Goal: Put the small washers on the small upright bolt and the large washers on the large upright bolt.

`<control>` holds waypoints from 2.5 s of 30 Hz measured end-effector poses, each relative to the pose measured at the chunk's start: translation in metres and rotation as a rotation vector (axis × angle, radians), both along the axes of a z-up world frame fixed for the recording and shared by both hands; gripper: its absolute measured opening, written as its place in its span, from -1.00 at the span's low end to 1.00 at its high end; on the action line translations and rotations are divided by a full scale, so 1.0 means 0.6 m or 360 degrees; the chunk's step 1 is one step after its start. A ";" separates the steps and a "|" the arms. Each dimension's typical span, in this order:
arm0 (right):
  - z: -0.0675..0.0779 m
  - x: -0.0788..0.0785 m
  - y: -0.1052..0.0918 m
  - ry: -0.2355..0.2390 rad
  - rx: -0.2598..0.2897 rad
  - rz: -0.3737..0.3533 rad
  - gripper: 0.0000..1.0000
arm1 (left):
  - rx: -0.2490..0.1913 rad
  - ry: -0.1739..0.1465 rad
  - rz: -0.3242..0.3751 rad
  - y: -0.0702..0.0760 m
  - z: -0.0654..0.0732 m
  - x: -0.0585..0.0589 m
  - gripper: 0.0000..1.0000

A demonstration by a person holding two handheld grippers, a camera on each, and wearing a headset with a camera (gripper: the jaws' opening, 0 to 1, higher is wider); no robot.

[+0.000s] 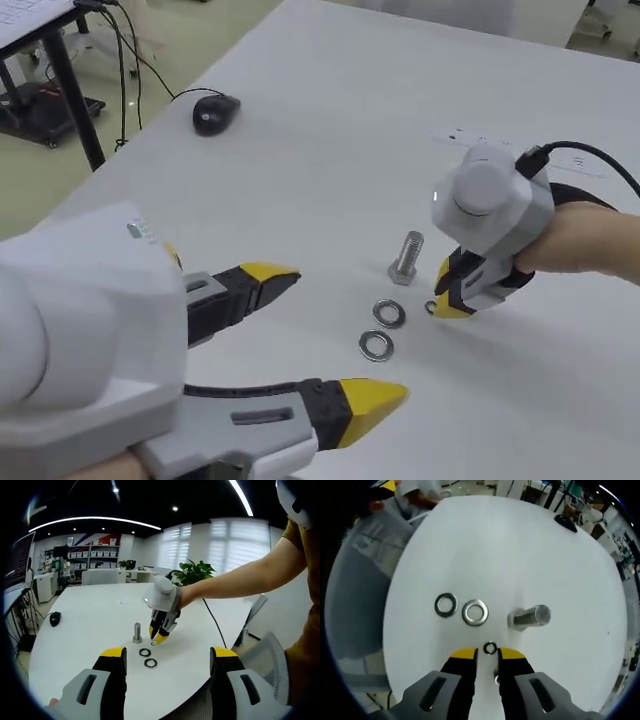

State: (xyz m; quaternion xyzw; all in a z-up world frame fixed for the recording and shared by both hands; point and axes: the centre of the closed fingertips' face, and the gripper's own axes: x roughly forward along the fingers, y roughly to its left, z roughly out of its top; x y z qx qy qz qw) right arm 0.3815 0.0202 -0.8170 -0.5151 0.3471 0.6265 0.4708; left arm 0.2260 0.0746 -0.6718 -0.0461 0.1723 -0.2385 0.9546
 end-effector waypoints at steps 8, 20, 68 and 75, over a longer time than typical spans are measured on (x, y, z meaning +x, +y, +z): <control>-0.011 0.001 -0.003 0.0035 -0.0027 0.0000 -0.64 | 0.0001 0.0009 0.0001 0.001 -0.003 0.010 0.34; -0.012 0.000 -0.002 0.0052 -0.0022 -0.0015 -0.72 | -0.0011 0.0017 -0.0008 -0.004 -0.007 0.020 0.33; 0.108 0.045 -0.078 -0.0101 0.0094 -0.0203 -0.76 | 0.0027 -0.0026 -0.0104 -0.036 0.014 0.025 0.33; 0.099 0.047 -0.065 -0.0112 0.0078 -0.0176 -0.76 | 0.0034 -0.0024 -0.0096 -0.032 0.014 0.026 0.32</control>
